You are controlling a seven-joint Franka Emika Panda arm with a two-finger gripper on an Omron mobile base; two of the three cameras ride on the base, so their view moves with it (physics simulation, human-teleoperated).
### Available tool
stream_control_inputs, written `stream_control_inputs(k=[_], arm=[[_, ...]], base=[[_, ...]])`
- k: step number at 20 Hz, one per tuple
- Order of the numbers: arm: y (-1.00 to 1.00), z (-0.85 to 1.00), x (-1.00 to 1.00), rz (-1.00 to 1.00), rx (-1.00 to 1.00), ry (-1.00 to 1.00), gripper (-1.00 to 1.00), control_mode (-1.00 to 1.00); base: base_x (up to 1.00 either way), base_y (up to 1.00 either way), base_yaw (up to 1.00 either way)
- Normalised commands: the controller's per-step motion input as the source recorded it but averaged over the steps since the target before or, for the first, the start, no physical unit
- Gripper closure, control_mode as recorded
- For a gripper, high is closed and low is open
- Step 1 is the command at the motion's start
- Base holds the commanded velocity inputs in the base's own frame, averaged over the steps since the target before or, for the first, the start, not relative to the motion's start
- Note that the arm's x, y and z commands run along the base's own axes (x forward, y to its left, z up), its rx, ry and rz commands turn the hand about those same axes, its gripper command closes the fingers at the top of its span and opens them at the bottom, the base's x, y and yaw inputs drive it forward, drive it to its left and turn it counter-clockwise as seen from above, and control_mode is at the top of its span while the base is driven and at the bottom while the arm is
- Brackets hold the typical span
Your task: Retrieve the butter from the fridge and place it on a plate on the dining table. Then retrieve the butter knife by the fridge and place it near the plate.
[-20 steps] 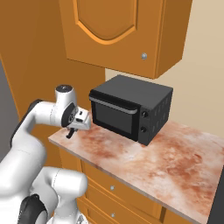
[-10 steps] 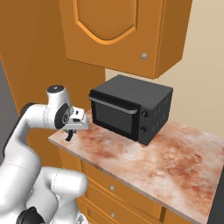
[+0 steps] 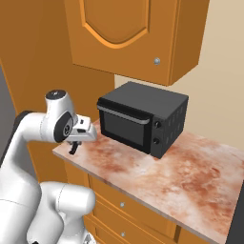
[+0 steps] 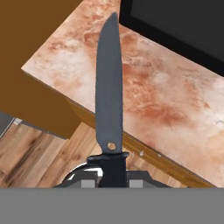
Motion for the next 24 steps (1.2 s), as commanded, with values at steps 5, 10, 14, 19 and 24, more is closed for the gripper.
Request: stream_control_inputs(k=[5,10,14,19,24], arm=[[-0.05,0.17,-0.06,0.0,0.0,0.01,1.0,-1.0],[-0.03,0.0,0.0,0.0,0.0,0.0,1.0,-1.0],[0.0,0.0,0.0,0.0,0.0,0.0,1.0,-1.0],[0.0,0.0,-0.19,0.0,0.0,0.0,1.0,-1.0],[0.0,0.0,0.0,0.0,0.0,0.0,1.0,1.0]], base=[[0.0,0.0,0.0],[0.0,0.0,0.0],[0.0,0.0,0.0],[0.0,0.0,0.0],[-0.56,0.0,0.0]])
